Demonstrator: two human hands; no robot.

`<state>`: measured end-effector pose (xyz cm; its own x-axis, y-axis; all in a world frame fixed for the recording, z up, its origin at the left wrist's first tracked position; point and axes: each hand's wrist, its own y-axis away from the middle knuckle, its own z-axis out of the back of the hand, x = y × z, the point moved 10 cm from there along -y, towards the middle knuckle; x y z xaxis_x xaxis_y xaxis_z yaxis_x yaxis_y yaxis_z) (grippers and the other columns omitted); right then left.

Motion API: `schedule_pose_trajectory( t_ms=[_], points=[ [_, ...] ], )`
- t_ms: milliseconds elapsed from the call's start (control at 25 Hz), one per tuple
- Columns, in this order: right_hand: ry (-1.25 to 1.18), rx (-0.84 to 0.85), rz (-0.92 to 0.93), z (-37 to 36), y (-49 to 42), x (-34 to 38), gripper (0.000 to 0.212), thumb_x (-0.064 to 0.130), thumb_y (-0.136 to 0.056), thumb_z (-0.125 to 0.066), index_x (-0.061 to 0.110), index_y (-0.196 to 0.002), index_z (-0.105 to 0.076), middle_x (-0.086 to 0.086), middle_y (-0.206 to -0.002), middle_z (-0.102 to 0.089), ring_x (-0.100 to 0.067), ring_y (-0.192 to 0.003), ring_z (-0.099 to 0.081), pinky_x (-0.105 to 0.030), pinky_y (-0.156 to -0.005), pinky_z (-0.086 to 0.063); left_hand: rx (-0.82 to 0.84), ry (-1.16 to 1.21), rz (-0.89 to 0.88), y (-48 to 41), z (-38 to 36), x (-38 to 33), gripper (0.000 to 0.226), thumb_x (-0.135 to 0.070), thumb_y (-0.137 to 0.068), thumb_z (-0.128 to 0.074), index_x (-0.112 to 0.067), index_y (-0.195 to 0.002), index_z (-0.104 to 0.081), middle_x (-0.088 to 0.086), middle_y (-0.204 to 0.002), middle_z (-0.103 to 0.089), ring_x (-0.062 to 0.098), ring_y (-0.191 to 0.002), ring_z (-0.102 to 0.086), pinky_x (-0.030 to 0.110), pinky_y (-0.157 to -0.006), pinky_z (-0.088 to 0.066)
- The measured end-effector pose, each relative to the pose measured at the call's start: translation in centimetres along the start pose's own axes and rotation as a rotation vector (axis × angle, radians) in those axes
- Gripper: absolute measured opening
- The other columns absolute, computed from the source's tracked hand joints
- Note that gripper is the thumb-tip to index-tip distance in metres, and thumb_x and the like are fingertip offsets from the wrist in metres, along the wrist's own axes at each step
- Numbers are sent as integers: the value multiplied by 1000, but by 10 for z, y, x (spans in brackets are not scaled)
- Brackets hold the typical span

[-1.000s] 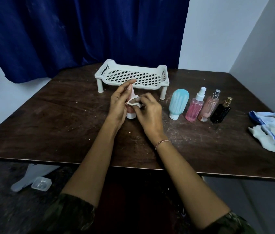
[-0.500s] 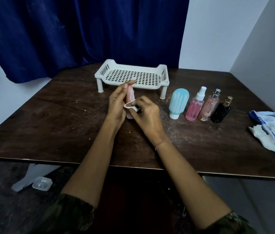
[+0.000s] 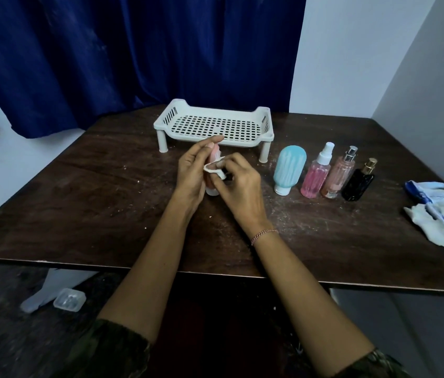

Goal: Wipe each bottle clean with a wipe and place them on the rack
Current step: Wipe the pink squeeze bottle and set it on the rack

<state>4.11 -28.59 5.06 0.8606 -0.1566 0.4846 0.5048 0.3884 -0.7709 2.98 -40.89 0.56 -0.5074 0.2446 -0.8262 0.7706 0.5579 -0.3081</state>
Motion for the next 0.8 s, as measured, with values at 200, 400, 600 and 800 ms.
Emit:
schedule_pose_trajectory(
  t_ms=[200, 400, 600, 800],
  points=[
    [-9, -86, 28, 11, -2, 5, 10, 0, -77, -67, -2, -86, -64, -11, -88, -60, -15, -79, -58, -21, -71, -48, 6, -36, 7, 0, -2, 0, 22, -2, -94, -45, -8, -94, -66, -6, -83, -71, 5, -82, -63, 17, -74, -50],
    [-42, -158, -12, 20, -4, -2, 11, -1, -78, -66, -2, -89, -65, -11, -90, -60, -7, -84, -54, -12, -76, -45, 88, 8, 29, 3, -12, 1, 21, -4, -94, -45, -4, -100, -65, 0, -90, -72, 9, -86, -66, 18, -75, -52],
    [-64, -195, -39, 25, -6, -5, 10, -2, -81, -63, -4, -90, -65, -13, -90, -59, 2, -85, -48, -4, -79, -39, 125, -32, 43, 5, -17, 3, 26, -3, -96, -39, -2, -107, -63, -3, -94, -72, 8, -93, -66, 18, -79, -51],
    [-127, -214, -125, 26, -8, -17, 11, 3, -84, -62, -2, -93, -67, -10, -92, -58, -6, -87, -54, -15, -79, -47, 198, 17, 104, 8, -24, 5, 39, -13, -79, -45, -2, -114, -59, 3, -101, -71, 12, -100, -63, 21, -89, -50]
  ],
)
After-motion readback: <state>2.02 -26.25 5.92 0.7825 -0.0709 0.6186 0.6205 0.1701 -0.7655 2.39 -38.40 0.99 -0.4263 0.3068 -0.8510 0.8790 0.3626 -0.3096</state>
